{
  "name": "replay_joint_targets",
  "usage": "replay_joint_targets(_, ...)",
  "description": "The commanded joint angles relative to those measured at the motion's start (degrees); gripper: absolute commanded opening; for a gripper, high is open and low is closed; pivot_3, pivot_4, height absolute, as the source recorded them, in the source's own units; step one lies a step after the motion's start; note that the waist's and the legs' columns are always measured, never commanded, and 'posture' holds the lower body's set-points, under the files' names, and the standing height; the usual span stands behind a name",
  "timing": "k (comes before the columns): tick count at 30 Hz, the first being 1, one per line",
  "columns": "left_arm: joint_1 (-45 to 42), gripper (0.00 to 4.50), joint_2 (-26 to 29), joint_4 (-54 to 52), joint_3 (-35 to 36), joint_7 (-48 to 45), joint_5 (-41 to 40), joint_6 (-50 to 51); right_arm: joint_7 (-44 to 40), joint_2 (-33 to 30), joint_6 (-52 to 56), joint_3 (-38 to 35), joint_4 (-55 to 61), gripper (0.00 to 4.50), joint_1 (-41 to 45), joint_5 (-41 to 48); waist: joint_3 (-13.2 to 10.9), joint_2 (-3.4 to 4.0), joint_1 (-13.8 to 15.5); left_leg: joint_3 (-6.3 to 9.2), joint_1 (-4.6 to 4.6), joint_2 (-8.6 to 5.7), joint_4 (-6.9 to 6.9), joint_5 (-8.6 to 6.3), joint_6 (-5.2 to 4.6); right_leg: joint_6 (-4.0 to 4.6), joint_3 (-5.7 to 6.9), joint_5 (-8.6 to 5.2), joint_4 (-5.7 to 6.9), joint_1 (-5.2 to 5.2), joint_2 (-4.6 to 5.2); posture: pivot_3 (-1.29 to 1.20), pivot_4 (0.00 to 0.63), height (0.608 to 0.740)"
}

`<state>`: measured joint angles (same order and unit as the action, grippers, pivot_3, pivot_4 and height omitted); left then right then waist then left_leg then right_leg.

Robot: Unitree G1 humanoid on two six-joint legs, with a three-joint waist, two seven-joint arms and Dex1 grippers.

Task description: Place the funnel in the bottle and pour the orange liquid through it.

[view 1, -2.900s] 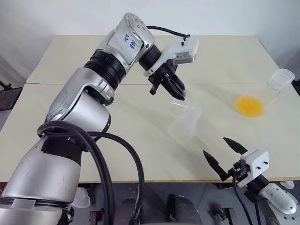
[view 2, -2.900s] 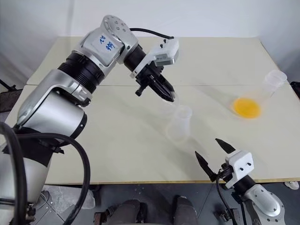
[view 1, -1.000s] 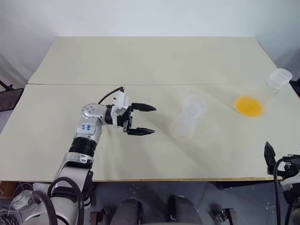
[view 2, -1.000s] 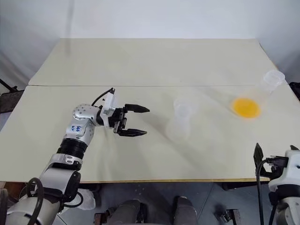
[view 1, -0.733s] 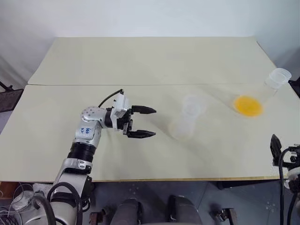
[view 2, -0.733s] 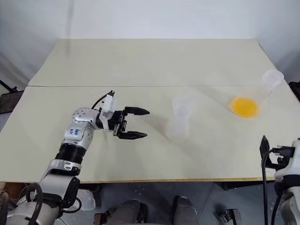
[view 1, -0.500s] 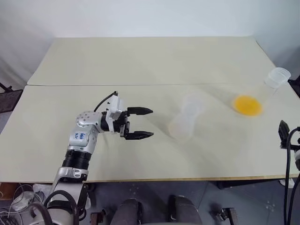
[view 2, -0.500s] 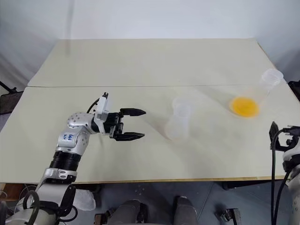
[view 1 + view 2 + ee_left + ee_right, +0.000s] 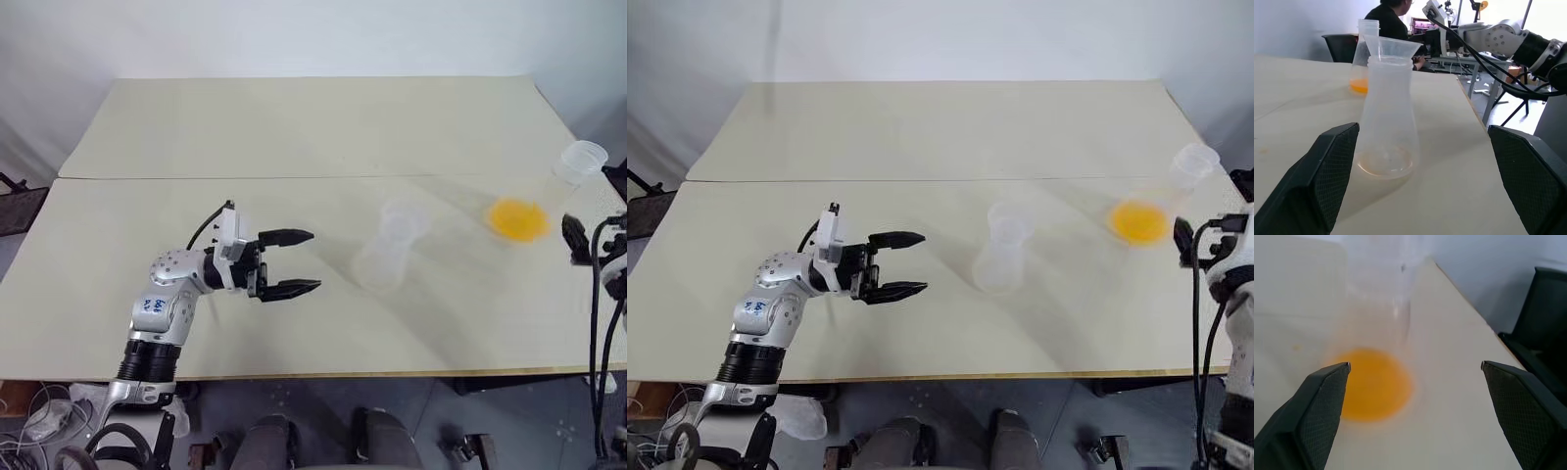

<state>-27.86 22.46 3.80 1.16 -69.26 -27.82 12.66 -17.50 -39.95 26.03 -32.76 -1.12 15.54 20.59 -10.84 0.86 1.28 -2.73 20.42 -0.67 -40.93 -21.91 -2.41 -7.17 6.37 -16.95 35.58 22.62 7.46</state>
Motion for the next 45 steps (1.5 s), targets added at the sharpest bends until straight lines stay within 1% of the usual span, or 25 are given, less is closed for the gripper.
replay_joint_targets(1, 0.4, 4.48, 0.1, -3.0, 0.4, 0.9, -1.8, 0.4, -1.8, -1.9, -2.6, 0.0, -3.1, 4.5, 3.2, 0.0, 0.0, 0.0, 0.0, 0.0, 0.0, 0.0, 0.0, 0.0, 0.0, 0.0, 0.0, 0.0, 0.0, 0.0, 0.0, 0.0, 0.15, 0.74)
replay_joint_targets(6, 0.1, 4.48, 0.1, -3.0, 0.3, 1.3, -2.0, 0.7, -4.3, -2.8, -3.7, 1.4, -8.2, 4.5, 7.7, 0.1, 0.0, 0.0, 0.0, 0.0, 0.02, -0.01, 0.0, 0.0, 0.0, -0.01, 0.04, 0.01, -0.02, 0.0, 0.02, 0.0, 0.15, 0.74)
replay_joint_targets(13, -0.3, 4.48, 0.0, -2.6, 0.0, 1.4, -2.2, 0.5, -6.6, -3.5, -9.6, 4.0, -17.5, 4.5, 14.6, -1.4, 0.0, 0.0, -0.1, -0.03, 0.01, 0.01, 0.0, 0.0, 0.0, -0.01, 0.13, 0.01, -0.04, 0.0, 0.01, 0.0, 0.15, 0.74)
replay_joint_targets(27, -0.2, 4.48, 0.1, -2.4, 0.2, 1.6, -2.1, 0.2, -8.1, -4.9, -18.2, 8.8, -37.3, 4.5, 27.4, -5.7, 0.0, 0.0, -0.5, -0.04, 0.05, 0.01, 0.02, 0.0, 0.0, -0.02, 0.17, 0.01, -0.09, 0.0, 0.04, 0.0, 0.15, 0.74)
replay_joint_targets(29, -0.3, 4.48, 0.1, -2.3, 0.2, 1.6, -2.1, 0.1, -8.3, -4.9, -20.2, 9.0, -39.3, 4.5, 28.8, -6.1, 0.0, 0.0, -0.6, -0.03, 0.06, 0.01, 0.02, 0.0, 0.0, -0.02, 0.17, 0.01, -0.1, 0.0, 0.05, 0.0, 0.15, 0.74)
replay_joint_targets(34, -0.2, 4.48, 0.1, -2.3, 0.3, 1.8, -2.0, -0.2, -8.7, -4.8, -21.4, 9.5, -42.5, 4.5, 30.9, -6.2, 0.0, 0.01, -0.7, 0.03, 0.11, 0.01, 0.03, 0.0, 0.0, -0.02, 0.17, 0.01, -0.13, 0.0, 0.06, 0.0, 0.15, 0.74)
replay_joint_targets(37, -0.1, 4.5, 0.2, -2.2, 0.2, 1.9, -1.9, -0.5, -8.3, -4.6, -21.0, 9.4, -43.2, 3.93, 31.4, -5.9, 0.0, 0.0, -0.7, 0.05, 0.13, 0.01, 0.03, 0.0, 0.0, -0.03, 0.17, 0.01, -0.14, 0.0, 0.07, 0.0, 0.15, 0.74)
replay_joint_targets(41, -0.3, 4.5, 0.0, -1.7, 0.0, 2.0, -1.6, -0.9, -8.3, -4.4, -20.3, 9.3, -42.6, 2.6, 31.2, -5.6, 0.0, 0.01, -0.7, 0.08, 0.14, 0.01, 0.02, 0.0, 0.0, -0.03, 0.16, 0.01, -0.15, 0.0, 0.08, 0.0, 0.15, 0.74)
replay_joint_targets(42, -0.3, 4.5, -0.1, -1.5, 0.0, 2.0, -1.6, -1.0, -8.1, -4.3, -19.9, 9.2, -41.9, 2.47, 30.8, -5.4, 0.0, -0.01, -0.7, 0.1, 0.15, 0.01, 0.02, 0.0, 0.0, -0.03, 0.17, 0.02, -0.15, 0.0, 0.08, 0.0, 0.15, 0.74)
replay_joint_targets(45, -0.5, 4.5, -0.4, -0.8, -0.3, 1.8, -1.4, -1.7, -7.8, -3.9, -18.2, 8.7, -38.2, 2.47, 28.9, -4.7, 0.0, 0.0, -0.6, 0.17, 0.19, 0.01, 0.01, 0.0, 0.0, -0.03, 0.18, 0.02, -0.16, -0.01, 0.09, 0.0, 0.15, 0.74)
